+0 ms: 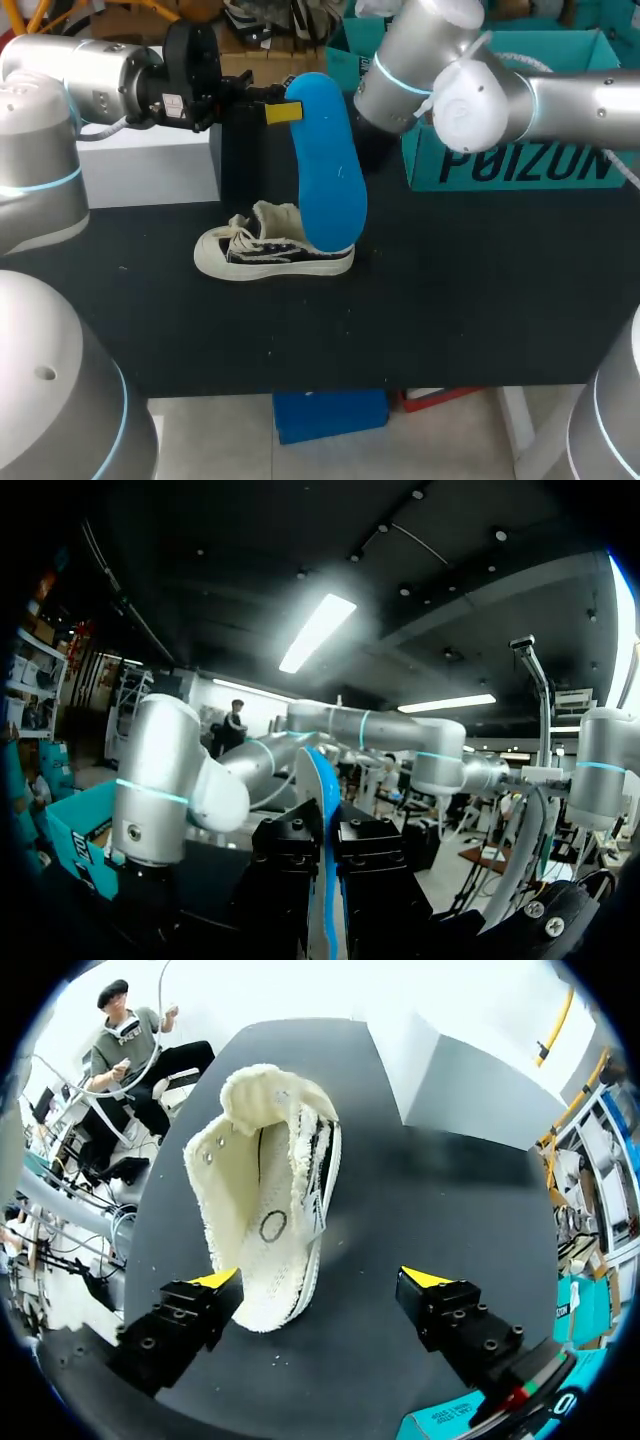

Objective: Take the shoe out of the shoebox, open the shoe tongue, remove and reinsert the insole, then place the shoe into the shoebox

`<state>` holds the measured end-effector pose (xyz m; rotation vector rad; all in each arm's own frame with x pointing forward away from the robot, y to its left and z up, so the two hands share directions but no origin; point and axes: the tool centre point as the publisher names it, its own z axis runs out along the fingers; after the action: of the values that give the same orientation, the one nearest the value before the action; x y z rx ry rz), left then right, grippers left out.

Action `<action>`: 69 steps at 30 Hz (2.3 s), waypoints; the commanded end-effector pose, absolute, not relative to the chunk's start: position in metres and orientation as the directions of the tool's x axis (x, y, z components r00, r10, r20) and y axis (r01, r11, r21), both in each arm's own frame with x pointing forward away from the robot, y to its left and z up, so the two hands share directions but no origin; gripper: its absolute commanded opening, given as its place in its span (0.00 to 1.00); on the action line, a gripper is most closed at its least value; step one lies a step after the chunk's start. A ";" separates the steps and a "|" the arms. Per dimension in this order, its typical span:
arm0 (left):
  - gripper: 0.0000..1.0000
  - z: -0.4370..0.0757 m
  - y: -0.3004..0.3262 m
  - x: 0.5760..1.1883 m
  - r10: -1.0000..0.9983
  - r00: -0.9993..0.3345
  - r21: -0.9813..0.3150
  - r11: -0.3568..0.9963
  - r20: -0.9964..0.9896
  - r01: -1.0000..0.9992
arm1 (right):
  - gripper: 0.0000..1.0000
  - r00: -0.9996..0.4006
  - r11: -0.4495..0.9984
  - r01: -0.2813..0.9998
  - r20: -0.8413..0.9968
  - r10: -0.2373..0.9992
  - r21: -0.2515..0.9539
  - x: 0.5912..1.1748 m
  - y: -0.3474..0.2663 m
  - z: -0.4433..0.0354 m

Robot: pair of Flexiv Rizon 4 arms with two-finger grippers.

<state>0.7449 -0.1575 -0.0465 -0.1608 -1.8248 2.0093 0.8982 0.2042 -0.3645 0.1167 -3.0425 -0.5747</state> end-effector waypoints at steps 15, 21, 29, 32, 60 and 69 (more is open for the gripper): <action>0.00 -0.047 -0.159 0.744 0.376 -0.907 -0.973 -0.052 0.190 -0.226 | 1.00 -0.988 0.987 -0.105 0.125 -0.090 -0.122 0.909 0.258 -0.395; 0.00 -0.047 -0.159 0.744 0.376 -0.907 -0.973 -0.052 0.190 -0.226 | 1.00 -0.989 0.990 -0.084 0.133 -0.068 -0.117 0.905 0.257 -0.405; 0.00 -0.047 -0.159 0.744 0.376 -0.907 -0.973 -0.052 0.190 -0.226 | 1.00 -0.993 0.994 -0.052 0.112 -0.041 -0.097 0.902 0.257 -0.414; 0.00 -0.047 -0.159 0.744 0.376 -0.907 -0.973 -0.052 0.190 -0.226 | 1.00 -0.993 0.995 -0.047 0.110 -0.037 -0.089 0.900 0.257 -0.417; 0.00 -0.047 -0.159 0.744 0.376 -0.907 -0.973 -0.052 0.190 -0.226 | 0.00 -0.988 0.998 -0.067 0.138 -0.065 -0.012 0.895 0.257 -0.422; 0.00 -0.047 -0.159 0.744 0.376 -0.907 -0.973 -0.052 0.190 -0.226 | 0.00 -0.996 0.998 0.060 0.066 0.062 -0.036 0.900 0.232 -0.386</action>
<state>0.7450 -0.1575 -0.0465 -0.1608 -1.8247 2.0093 0.9082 0.2442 -0.4113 -0.0677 -3.0399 0.0440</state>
